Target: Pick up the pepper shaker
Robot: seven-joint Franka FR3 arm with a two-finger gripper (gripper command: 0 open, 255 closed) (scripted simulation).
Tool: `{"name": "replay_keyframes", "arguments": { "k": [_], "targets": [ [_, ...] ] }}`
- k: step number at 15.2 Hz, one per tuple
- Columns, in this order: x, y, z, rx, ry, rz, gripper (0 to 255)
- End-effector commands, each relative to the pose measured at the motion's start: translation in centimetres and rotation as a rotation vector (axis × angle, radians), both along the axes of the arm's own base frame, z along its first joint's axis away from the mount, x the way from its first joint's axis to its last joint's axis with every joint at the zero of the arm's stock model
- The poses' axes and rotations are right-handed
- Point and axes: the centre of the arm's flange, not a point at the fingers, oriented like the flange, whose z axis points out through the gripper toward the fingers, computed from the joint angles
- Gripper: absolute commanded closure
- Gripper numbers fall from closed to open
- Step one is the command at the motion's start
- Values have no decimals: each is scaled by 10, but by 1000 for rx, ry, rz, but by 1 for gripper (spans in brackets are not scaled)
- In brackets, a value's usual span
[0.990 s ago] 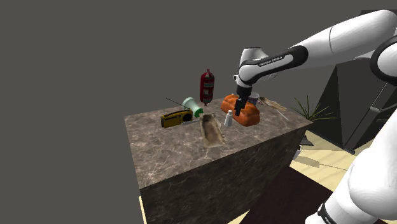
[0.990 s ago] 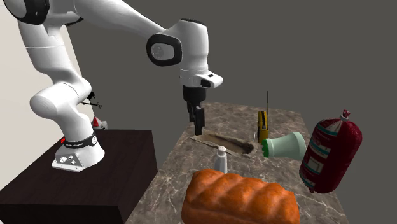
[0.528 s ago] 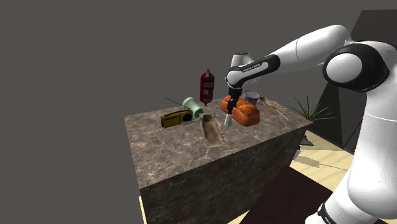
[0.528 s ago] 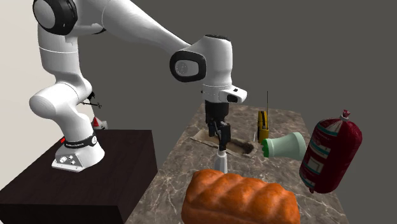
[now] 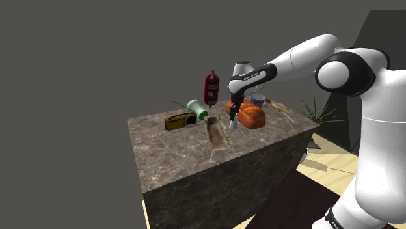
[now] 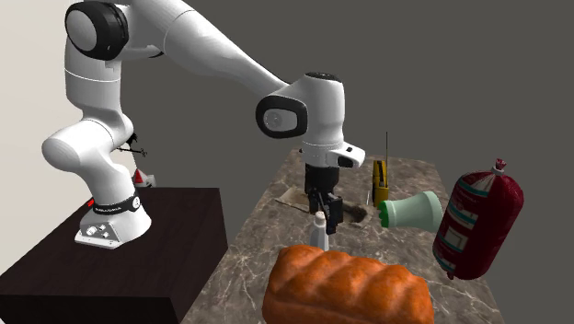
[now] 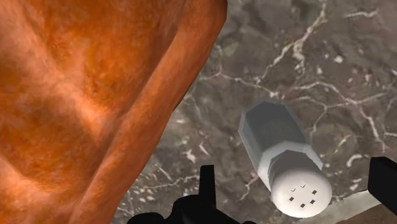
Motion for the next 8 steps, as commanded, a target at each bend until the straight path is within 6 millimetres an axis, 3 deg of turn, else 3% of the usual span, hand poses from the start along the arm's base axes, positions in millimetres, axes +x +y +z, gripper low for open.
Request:
{"name": "replay_keyframes", "arguments": {
  "k": [1, 3, 4, 8],
  "targets": [
    [-1, 1, -8, 0, -1, 0, 0],
    [-1, 1, -8, 0, -1, 0, 0],
    [-1, 1, -8, 0, -1, 0, 255],
    [-1, 1, -8, 0, -1, 0, 255]
  ]
}}
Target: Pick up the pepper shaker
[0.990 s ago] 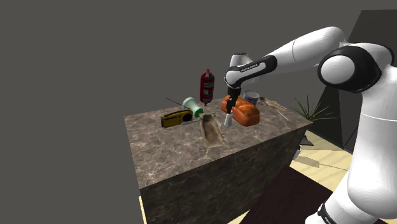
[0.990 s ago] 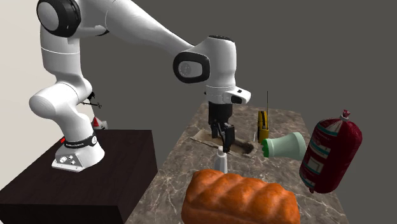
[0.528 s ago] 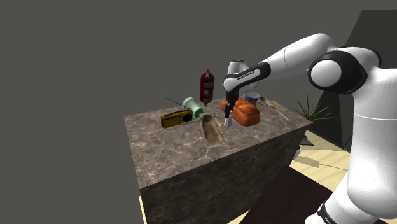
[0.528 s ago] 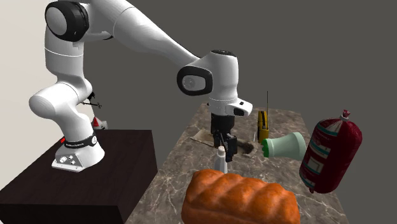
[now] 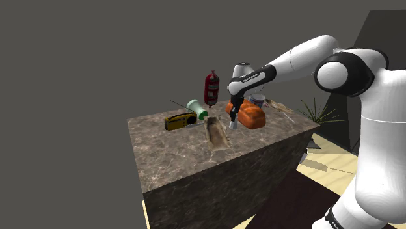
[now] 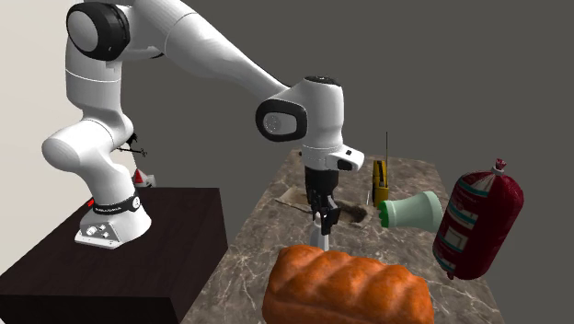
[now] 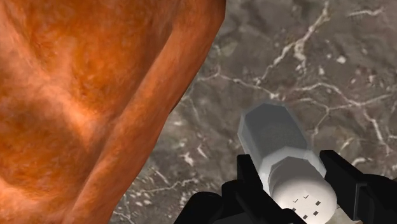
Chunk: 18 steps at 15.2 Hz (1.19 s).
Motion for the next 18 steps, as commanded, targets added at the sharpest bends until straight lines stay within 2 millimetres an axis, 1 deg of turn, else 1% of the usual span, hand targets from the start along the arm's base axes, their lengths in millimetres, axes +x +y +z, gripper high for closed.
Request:
{"name": "replay_keyframes", "arguments": {
  "k": [1, 5, 18],
  "targets": [
    [0, 0, 0, 0, 1, 0, 255],
    [0, 0, 0, 0, 1, 0, 255],
    [0, 0, 68, 0, 1, 0, 255]
  ]
}}
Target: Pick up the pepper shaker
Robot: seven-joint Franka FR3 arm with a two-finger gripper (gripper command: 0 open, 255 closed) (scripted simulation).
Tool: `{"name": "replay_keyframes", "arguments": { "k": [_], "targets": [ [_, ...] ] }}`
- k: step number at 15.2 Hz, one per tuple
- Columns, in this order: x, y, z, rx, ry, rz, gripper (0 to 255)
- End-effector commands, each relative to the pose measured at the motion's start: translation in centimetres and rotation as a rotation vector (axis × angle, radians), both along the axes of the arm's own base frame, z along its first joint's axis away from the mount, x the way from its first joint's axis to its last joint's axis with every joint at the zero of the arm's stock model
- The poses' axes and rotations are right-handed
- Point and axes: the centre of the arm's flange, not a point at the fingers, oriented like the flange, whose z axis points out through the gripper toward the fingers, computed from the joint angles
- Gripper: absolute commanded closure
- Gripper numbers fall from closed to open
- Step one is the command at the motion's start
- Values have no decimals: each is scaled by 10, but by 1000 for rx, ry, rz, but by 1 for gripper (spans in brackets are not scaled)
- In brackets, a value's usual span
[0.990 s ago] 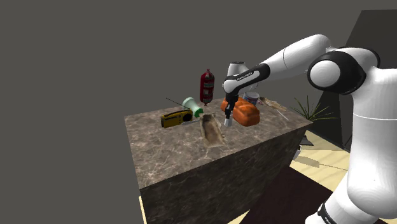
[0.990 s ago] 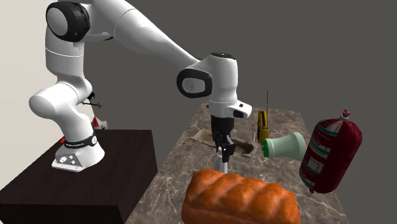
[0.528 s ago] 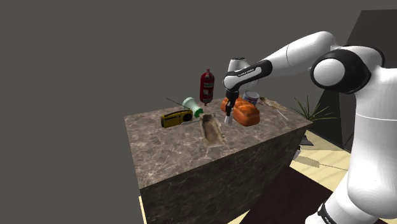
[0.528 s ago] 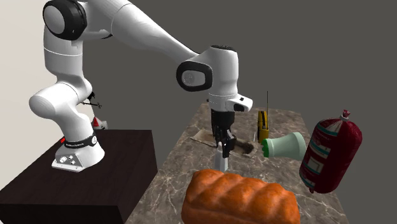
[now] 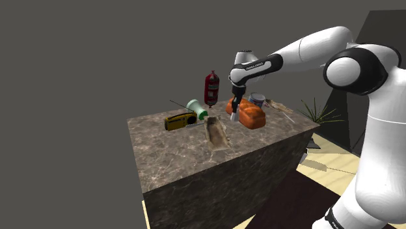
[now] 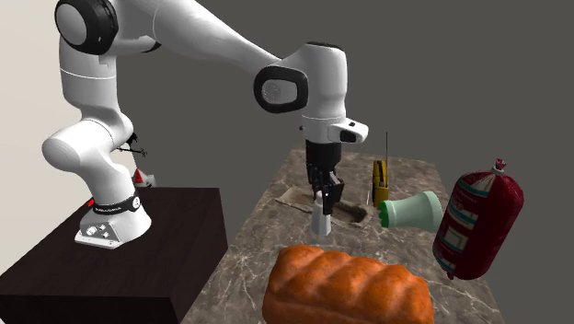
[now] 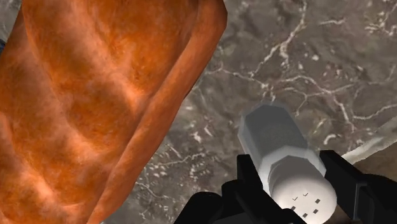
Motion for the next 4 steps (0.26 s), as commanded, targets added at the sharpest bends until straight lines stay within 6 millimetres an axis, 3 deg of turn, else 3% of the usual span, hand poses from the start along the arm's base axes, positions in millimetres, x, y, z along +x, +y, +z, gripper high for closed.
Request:
{"name": "replay_keyframes", "arguments": {
  "k": [1, 4],
  "targets": [
    [0, 0, 12, 0, 0, 0, 255],
    [0, 0, 18, 0, 0, 0, 255]
  ]
}}
